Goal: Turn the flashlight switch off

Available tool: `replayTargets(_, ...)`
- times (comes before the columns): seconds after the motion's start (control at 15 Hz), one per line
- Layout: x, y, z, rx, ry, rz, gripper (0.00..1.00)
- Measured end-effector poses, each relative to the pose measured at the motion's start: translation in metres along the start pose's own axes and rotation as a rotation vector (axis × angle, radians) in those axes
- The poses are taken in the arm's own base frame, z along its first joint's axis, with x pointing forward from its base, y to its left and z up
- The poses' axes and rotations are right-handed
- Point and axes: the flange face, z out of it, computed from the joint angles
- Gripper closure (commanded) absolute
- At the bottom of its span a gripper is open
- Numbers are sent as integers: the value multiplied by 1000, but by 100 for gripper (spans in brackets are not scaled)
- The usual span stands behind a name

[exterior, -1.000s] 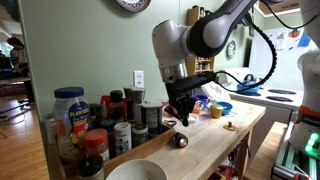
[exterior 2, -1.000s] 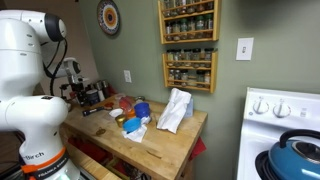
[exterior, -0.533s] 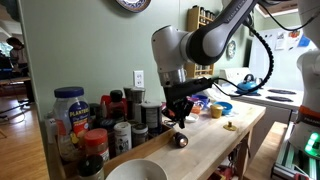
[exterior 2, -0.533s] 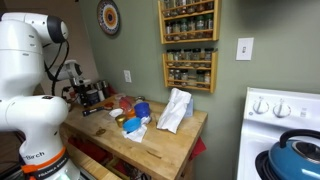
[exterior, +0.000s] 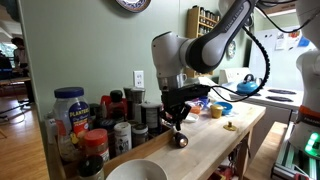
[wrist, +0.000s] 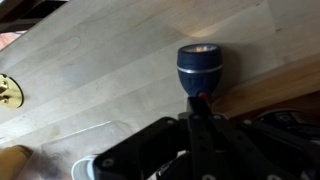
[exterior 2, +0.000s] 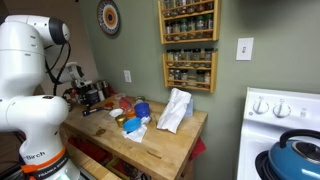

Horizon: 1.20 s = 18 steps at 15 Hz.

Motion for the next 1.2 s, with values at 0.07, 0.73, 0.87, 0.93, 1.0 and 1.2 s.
replayTargets(0.07, 1, -1, 0, 8, 0, 12, 100)
replayTargets(0.73, 1, -3, 5, 21, -3, 32, 100)
replayTargets(0.87, 1, -3, 5, 21, -3, 32, 100)
replayTargets(0.93, 1, -3, 5, 21, -3, 32, 100)
replayTargets(1.0, 1, -3, 5, 21, -3, 32, 100)
replayTargets(1.2, 1, -3, 5, 21, -3, 32, 100)
